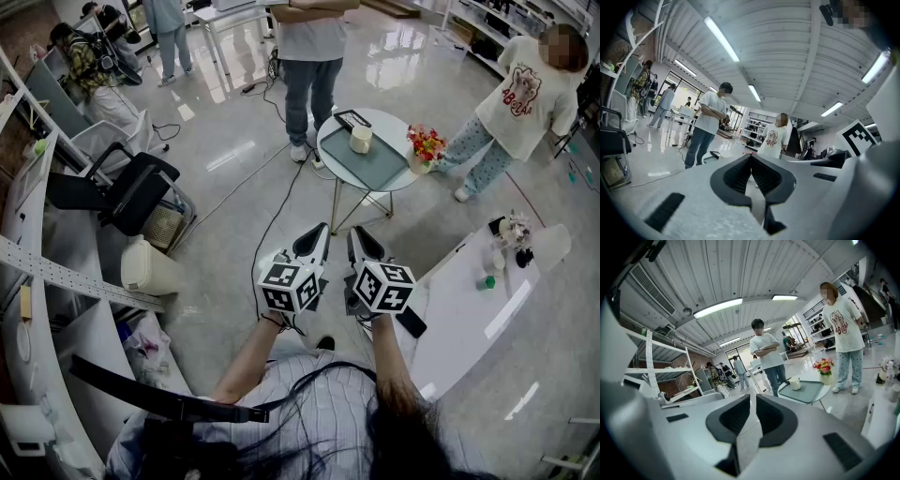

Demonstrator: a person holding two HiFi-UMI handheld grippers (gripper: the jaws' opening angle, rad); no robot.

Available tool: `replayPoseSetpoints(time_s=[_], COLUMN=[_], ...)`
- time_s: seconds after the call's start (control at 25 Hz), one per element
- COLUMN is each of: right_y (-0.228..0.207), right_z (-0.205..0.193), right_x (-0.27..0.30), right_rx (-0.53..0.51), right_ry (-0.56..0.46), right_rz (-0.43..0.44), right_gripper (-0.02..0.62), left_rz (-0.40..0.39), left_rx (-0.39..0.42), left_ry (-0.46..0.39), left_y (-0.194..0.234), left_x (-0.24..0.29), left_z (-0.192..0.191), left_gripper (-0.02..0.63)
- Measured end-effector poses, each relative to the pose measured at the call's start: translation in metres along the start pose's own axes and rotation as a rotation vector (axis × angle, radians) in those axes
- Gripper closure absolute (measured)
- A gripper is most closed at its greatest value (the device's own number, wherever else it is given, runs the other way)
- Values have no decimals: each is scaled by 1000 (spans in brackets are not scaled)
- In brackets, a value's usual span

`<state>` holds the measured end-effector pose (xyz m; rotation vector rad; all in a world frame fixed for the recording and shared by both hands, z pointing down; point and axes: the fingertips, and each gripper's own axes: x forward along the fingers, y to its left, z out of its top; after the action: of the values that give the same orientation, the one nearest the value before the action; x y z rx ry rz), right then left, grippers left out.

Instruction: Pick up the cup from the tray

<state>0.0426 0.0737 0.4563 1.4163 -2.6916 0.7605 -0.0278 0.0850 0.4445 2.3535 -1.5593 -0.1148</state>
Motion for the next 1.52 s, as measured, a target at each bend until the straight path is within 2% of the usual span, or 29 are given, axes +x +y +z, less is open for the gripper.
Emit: replayPoseSetpoints(time_s=[0.84, 1.12, 1.52], right_y=[-26, -33, -59], right_z=[0, -2, 5], right_x=[-4, 6, 49], right_rx=[31, 34, 65], right_ry=[-13, 0, 13], right_rz=[5, 12, -18], right_gripper=[537, 537, 537], left_rz=[-8, 15, 3], left_rx=[-5, -19, -5], left_ry=[28, 34, 75], left_y=[-19, -5, 24], left_x=[18, 29, 75], left_z=[-19, -20, -19], left_gripper=[591, 592, 591])
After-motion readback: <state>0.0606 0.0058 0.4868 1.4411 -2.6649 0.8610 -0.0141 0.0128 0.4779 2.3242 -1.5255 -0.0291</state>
